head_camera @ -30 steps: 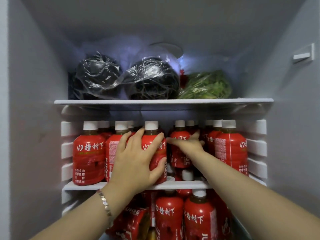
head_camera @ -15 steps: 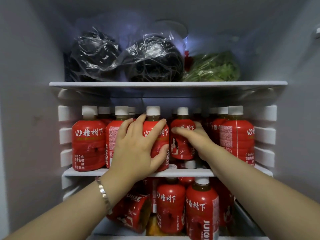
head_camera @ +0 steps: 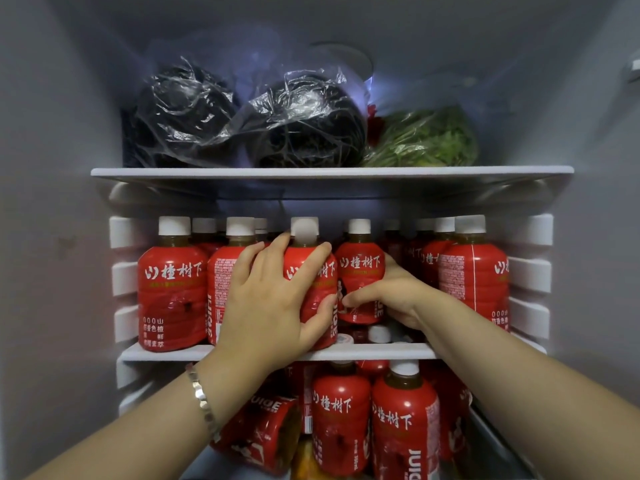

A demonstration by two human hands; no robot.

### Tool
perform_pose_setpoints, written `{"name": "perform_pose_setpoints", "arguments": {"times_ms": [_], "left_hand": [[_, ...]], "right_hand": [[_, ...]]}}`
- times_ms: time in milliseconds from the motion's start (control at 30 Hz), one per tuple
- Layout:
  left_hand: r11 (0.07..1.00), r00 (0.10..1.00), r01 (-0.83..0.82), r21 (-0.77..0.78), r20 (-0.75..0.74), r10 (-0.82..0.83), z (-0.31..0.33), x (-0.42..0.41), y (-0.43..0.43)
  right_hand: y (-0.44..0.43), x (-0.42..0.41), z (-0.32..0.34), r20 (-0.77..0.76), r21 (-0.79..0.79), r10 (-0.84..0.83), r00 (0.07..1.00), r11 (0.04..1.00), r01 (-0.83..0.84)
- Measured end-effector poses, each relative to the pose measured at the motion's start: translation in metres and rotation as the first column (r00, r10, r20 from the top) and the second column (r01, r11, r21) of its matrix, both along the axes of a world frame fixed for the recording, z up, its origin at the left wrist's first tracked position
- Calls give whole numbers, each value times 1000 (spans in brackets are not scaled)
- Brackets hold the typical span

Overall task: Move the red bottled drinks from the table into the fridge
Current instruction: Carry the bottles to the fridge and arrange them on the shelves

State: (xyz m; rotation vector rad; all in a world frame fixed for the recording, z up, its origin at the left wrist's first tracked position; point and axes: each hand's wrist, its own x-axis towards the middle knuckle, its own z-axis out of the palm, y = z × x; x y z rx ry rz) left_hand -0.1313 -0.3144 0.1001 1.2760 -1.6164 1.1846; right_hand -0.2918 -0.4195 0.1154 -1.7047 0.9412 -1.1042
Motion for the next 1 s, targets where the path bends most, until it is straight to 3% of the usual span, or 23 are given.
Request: {"name": "perform_pose_setpoints", "arguments": {"times_ms": [167,267,367,400,433,467,500,533,567,600,667,767,900,1000], "left_hand": [[1000,1000,-12,11,-6,13,1,-1,1],[999,1000,-24,40,-18,25,2,-3,2],[997,999,-38,64,-25,40,3,-4,2],[996,998,-46,72,-35,49,2,-3,1],[996,998,-39,82,-52,43,3,-5,3],[996,997,-33,86,-73,39,3,-8,4],[995,995,-27,91,-96,36,3,-9,4],[995,992,-17,94,-120,28,3,-12,4],[995,990,-7,95,-139,20,3,-15,4],[996,988,3,92,-154,11,3,-17,4],[996,985,14,88,-175,2,2,-19,4],[996,984,26,81,-178,-11,2,-19,4],[998,984,54,30,-174,-48,0,-19,4],[997,983,72,11,-169,-69,-3,-18,3]], "right_hand": [[2,3,-2,-15,-38,-43,999,998,42],[16,1,-1,-167,-128,-125,978,986,104],[41,1,4,-369,-280,-305,878,937,208],[53,1,6,-375,-410,-414,829,877,253],[69,-6,9,-304,-594,-563,769,743,310],[80,-15,11,-147,-769,-692,707,530,359],[85,-24,12,55,-851,-765,642,301,431],[88,-35,13,216,-848,-796,566,134,513],[88,-46,13,273,-803,-823,498,91,589],[86,-54,12,232,-736,-854,465,158,658],[83,-57,8,-9,-627,-892,451,356,693],[82,-52,-3,-162,-646,-877,453,441,623],[88,-51,0,-120,-536,-767,630,585,609],[97,-38,-2,-143,-561,-618,773,694,451]]}}
